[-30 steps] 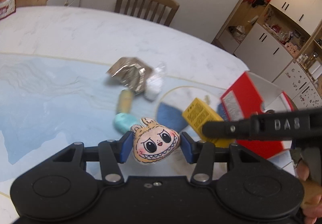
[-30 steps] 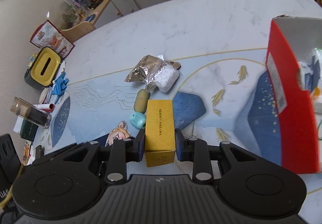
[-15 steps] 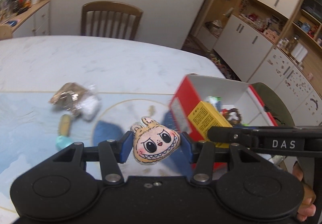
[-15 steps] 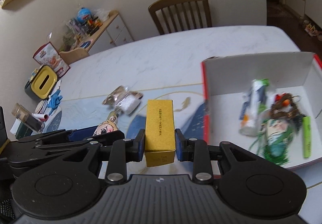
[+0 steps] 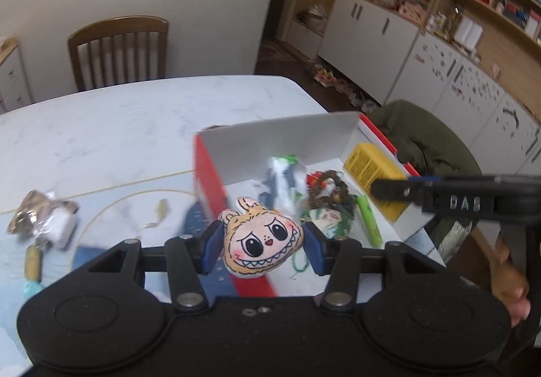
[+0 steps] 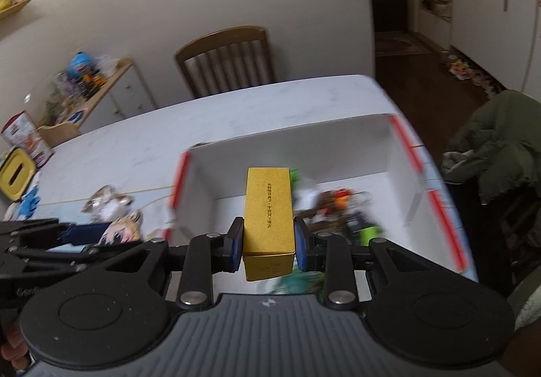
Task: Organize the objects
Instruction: 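Carry the plush keychain and yellow box into the red box and release both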
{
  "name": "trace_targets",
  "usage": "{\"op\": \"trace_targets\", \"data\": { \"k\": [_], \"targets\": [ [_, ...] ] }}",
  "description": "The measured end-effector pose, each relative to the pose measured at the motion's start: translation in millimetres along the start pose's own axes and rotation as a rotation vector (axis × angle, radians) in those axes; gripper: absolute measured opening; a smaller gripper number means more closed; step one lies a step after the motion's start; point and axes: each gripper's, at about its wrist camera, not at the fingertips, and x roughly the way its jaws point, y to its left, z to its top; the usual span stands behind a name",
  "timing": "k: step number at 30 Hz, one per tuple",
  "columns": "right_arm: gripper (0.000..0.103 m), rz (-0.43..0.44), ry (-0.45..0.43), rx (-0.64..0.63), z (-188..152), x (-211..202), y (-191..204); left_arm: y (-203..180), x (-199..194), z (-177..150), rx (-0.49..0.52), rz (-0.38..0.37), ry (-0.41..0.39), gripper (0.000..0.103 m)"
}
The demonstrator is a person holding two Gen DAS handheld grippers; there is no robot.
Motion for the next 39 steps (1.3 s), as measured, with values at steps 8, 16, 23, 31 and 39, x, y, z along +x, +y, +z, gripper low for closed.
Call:
{"op": "trace_targets", "data": {
  "k": [8, 16, 23, 31, 39],
  "targets": [
    [0.029, -0.055, 0.006, 0.031, 10, 16, -50, -36, 40, 11, 0.063, -0.007, 0.063, 0.049],
    [0.029, -0.072, 0.041, -0.032, 14, 43, -71, -54, 83, 22, 0.085, 0.012, 0.156, 0.050],
    [0.029, -0.073, 0.088, -0.094, 17, 73, -73, -56, 121, 19, 0.093, 0.060, 0.267, 0.050],
    [0.029, -0.072, 0.138, -0.138, 20, 99, -69, -58, 142, 15, 0.109, 0.115, 0.334, 0.050],
    [0.029, -0.074, 0.171, -0.169, 13, 109, -67, -60, 158, 19, 0.105, 0.134, 0.372, 0.050]
  ]
}}
